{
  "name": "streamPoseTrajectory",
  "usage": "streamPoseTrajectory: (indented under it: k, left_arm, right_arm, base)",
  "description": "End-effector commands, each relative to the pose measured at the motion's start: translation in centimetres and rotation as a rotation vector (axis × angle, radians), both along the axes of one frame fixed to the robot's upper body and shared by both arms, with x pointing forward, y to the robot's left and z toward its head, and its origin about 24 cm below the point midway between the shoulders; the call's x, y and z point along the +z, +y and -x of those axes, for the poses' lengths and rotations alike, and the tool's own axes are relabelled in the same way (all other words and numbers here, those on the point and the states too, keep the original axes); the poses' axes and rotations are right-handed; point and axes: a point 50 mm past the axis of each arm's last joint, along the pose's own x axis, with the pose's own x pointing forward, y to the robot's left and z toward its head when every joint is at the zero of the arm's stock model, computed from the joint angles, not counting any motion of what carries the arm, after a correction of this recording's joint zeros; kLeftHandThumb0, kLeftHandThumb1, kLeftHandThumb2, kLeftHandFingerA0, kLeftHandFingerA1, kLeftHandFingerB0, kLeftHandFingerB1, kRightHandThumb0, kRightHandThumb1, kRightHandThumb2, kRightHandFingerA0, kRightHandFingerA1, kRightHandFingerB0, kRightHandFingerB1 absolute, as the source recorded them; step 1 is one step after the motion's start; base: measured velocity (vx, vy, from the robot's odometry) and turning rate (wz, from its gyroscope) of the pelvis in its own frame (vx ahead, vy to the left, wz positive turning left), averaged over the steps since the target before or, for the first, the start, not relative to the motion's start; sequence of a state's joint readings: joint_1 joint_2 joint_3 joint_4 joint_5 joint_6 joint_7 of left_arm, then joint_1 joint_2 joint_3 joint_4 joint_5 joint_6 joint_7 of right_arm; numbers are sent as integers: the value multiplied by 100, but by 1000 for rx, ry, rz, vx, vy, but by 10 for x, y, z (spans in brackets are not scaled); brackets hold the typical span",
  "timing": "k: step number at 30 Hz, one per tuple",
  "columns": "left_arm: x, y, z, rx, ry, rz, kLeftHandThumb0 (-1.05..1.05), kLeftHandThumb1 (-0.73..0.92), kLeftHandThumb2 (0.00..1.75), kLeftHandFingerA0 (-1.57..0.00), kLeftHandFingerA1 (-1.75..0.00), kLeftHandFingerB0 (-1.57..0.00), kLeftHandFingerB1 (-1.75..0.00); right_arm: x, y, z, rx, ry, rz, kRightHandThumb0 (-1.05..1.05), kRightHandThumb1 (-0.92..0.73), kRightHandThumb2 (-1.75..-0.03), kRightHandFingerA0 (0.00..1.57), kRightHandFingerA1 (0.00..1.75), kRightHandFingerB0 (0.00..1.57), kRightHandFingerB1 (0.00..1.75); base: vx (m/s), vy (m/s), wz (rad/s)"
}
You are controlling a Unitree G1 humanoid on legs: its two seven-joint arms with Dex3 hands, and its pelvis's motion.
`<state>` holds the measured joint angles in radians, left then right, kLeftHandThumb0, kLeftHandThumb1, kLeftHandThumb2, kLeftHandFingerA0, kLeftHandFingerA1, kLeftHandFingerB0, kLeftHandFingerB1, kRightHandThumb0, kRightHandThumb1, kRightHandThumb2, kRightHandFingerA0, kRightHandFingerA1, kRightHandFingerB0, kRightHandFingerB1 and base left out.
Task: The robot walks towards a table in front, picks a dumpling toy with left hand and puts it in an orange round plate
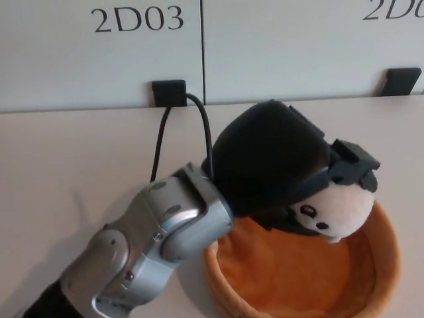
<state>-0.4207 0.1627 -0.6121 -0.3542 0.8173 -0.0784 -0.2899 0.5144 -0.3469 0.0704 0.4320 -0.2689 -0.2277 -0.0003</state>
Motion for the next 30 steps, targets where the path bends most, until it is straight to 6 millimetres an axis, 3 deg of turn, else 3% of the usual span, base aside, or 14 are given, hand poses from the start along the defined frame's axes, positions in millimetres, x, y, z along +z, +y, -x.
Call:
streamPoseTrajectory:
  k: [1, 8, 9, 10, 12, 13, 16, 17, 18, 19, 23, 27, 29, 30]
  left_arm:
    - [-13, 10, -3, 171, 142, -211, -84, 47, 82, -27, -42, -19, -53]
    - [-13, 17, 0, 184, 157, -289, -99, 64, 104, -21, -43, -15, -47]
    - [-12, 17, -1, 185, 153, -296, -103, 88, 68, -28, -31, -17, -45]
    - [-12, 17, -1, 186, 150, -300, -103, 88, 68, -28, -31, -17, -45]
    - [-11, 16, -1, 186, 156, -303, -102, 92, 74, -25, -32, -18, -45]
    - [-10, 16, 2, 181, 153, -309, -93, 92, 112, -19, -42, -25, -54]
    - [-6, 15, 5, 183, 117, -322, -88, 92, 119, -15, -44, -22, -53]
    - [-4, 15, 5, 180, 100, -324, -90, 92, 103, -24, -40, -20, -49]
    - [-4, 14, 7, 176, 95, -324, -90, 92, 103, -24, -40, -20, -49]
    - [-3, 14, 9, 169, 83, -314, -78, 92, 134, -27, -52, -3, -45]
    - [1, 13, 11, 159, 68, -298, -76, 89, 133, -26, -53, 0, -45]
    - [5, 13, 12, 153, 52, -300, -95, 92, 103, -29, -42, -17, -49]
    - [6, 14, 13, 153, 57, -303, -92, 92, 101, -29, -41, -16, -49]
    - [6, 14, 13, 155, 60, -306, -91, 92, 102, -31, -36, -16, -46]
  right_arm:
    - [9, -1, -4, 15, -2, -7, -27, -64, -59, 64, 50, 28, 39]
    - [5, -2, -7, -39, 24, -27, -22, -65, -59, 68, 49, 25, 35]
    - [5, -2, -10, -39, 24, -25, -23, -65, -59, 68, 51, 25, 35]
    - [5, -2, -11, -39, 23, -24, -23, -65, -59, 68, 51, 25, 35]
    - [4, -3, -13, -32, 21, -10, -21, -64, -58, 69, 48, 26, 35]
    - [4, -3, -12, -18, 22, 6, -26, -61, -62, 67, 48, 28, 38]
    - [6, -3, -15, 7, 20, 29, -23, -64, -58, 67, 45, 28, 35]
    - [8, -2, -16, 16, 21, 27, -20, -47, -93, 57, 67, 15, 50]
    - [8, -2, -16, 20, 24, 23, -20, -47, -93, 57, 67, 15, 50]
    - [10, -2, -17, 34, 27, 23, -21, -49, -94, 56, 67, 13, 49]
    - [10, -4, -20, 35, 33, 25, -30, -65, -64, 64, 48, 25, 37]
    - [13, -4, -22, 33, 14, 15, -20, -48, -94, 55, 66, 15, 50]
    - [14, -5, -20, 44, 23, 21, -27, -67, -60, 64, 45, 24, 34]
    - [13, -5, -20, 38, 27, 17, -22, -50, -95, 55, 67, 12, 48]
  base:
    - [0, 0, 0]
    - [0, 0, 0]
    - [0, 0, 0]
    - [0, 0, 0]
    - [0, 0, 0]
    - [0, 0, 0]
    - [0, 0, 0]
    - [0, 0, 0]
    - [0, 0, 0]
    - [0, 0, 0]
    - [0, 0, 0]
    - [0, 0, 0]
    - [0, 0, 0]
    - [0, 0, 0]
